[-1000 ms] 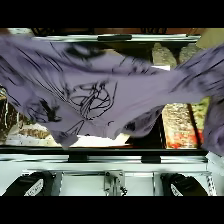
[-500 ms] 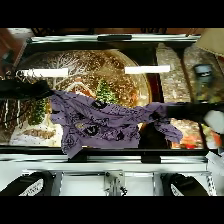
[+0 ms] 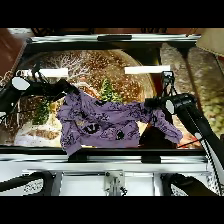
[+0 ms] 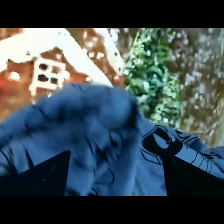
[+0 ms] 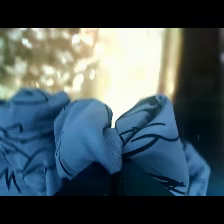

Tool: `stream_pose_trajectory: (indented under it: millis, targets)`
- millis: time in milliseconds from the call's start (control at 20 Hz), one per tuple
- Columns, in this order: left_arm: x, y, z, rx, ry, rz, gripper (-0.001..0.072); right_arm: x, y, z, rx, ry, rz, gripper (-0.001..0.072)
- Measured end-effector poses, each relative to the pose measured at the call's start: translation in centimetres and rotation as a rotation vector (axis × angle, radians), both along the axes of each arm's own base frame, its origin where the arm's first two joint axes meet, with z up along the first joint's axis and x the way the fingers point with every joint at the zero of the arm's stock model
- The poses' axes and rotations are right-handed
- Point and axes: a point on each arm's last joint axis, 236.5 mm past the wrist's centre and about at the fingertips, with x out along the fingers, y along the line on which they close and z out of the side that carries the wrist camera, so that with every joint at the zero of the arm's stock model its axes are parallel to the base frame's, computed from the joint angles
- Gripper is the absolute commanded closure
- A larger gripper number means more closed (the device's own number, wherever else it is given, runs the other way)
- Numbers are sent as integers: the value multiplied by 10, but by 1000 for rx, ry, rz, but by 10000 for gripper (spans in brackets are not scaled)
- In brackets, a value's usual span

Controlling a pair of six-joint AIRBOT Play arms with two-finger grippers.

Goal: Fold the shirts.

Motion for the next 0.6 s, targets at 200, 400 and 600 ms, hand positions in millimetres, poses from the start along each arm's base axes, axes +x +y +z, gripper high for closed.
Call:
stream_pose_trajectory:
  millis: [200, 400, 600]
  targets:
    - [-20, 13, 4, 123, 66, -160, 42, 26, -2, 23, -35, -92, 13, 630]
    - [-71, 41, 0, 296, 260, -304, 42, 30, -8, 29, -66, -97, 10, 630]
    - [-108, 34, -24, 362, 388, -388, 42, 21, -15, 24, -95, -45, -3, 630]
